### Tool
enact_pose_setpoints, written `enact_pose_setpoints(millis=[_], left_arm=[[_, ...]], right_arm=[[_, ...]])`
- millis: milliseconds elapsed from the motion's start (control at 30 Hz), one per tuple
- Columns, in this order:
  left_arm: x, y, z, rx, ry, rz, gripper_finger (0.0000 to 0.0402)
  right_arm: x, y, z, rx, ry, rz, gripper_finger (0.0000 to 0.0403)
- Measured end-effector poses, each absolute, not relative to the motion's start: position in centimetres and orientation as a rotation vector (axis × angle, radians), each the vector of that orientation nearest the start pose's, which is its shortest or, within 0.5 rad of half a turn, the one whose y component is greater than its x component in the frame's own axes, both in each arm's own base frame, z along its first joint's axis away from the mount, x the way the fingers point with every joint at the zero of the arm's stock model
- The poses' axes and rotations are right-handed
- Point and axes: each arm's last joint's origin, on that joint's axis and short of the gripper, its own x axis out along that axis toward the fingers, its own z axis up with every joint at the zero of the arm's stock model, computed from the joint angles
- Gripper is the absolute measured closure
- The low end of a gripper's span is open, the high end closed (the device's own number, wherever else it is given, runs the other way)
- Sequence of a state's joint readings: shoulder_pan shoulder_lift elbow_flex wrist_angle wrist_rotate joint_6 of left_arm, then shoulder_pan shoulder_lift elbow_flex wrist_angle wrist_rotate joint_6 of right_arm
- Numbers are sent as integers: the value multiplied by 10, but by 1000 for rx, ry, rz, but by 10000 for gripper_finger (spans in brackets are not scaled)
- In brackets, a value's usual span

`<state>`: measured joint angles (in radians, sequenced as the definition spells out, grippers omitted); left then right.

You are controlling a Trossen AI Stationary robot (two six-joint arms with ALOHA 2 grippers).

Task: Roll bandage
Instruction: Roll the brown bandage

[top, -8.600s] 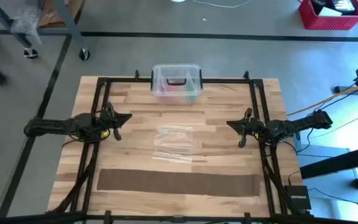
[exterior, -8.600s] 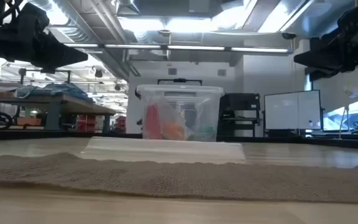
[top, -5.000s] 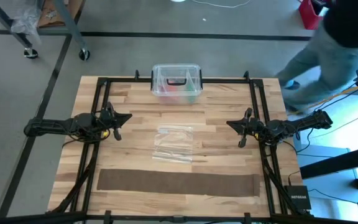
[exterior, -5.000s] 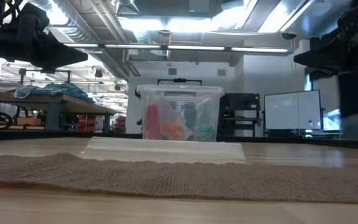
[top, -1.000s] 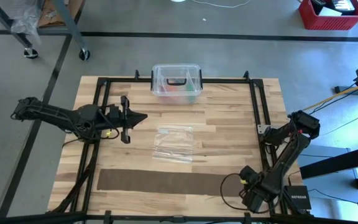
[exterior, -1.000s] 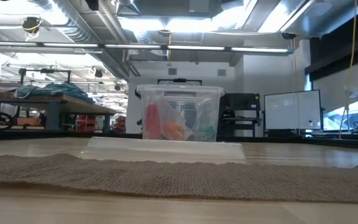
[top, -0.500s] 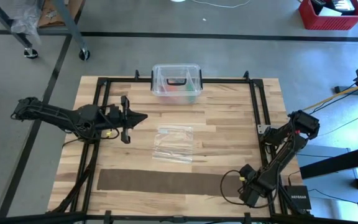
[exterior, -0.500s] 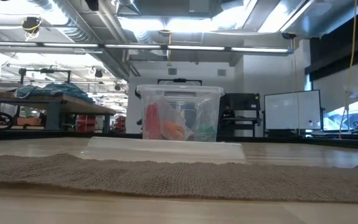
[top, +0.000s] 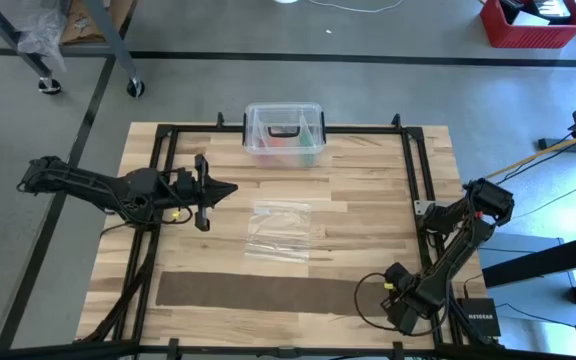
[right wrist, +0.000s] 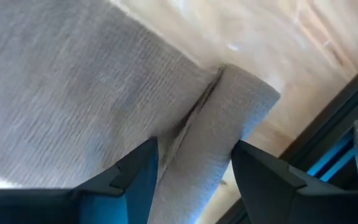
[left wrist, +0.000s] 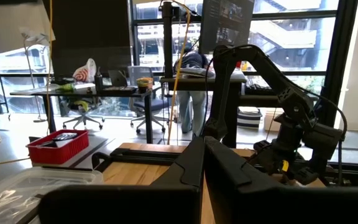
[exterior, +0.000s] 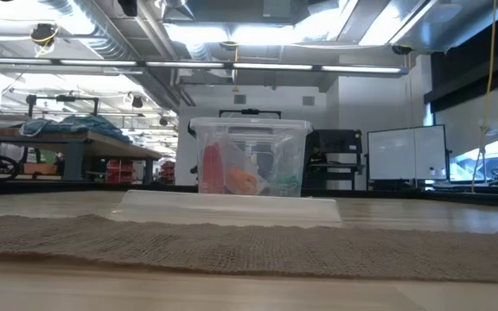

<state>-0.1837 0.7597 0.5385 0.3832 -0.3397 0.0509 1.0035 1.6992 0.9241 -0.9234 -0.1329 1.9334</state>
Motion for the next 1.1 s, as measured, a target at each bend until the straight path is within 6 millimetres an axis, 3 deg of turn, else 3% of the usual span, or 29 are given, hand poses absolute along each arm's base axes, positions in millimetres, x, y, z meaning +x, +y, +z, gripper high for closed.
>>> enact_pose_setpoints(millis=[167, 467, 767, 900, 1100], left_arm=[[174, -22, 305, 6, -145, 159, 398], [174, -22, 305, 12, -145, 160, 398], [174, -22, 305, 11, -146, 160, 398], [174, -22, 305, 8, -145, 160, 398], [181, -24, 301, 3, -127, 158, 398]], right_arm=[[137, 221, 135, 592, 1612, -825, 199], [141, 225, 154, 485, 1610, -806, 247], [143, 226, 157, 393, 1596, -716, 275], [149, 232, 175, 301, 1577, -633, 301], [168, 241, 226, 89, 1389, -476, 333]])
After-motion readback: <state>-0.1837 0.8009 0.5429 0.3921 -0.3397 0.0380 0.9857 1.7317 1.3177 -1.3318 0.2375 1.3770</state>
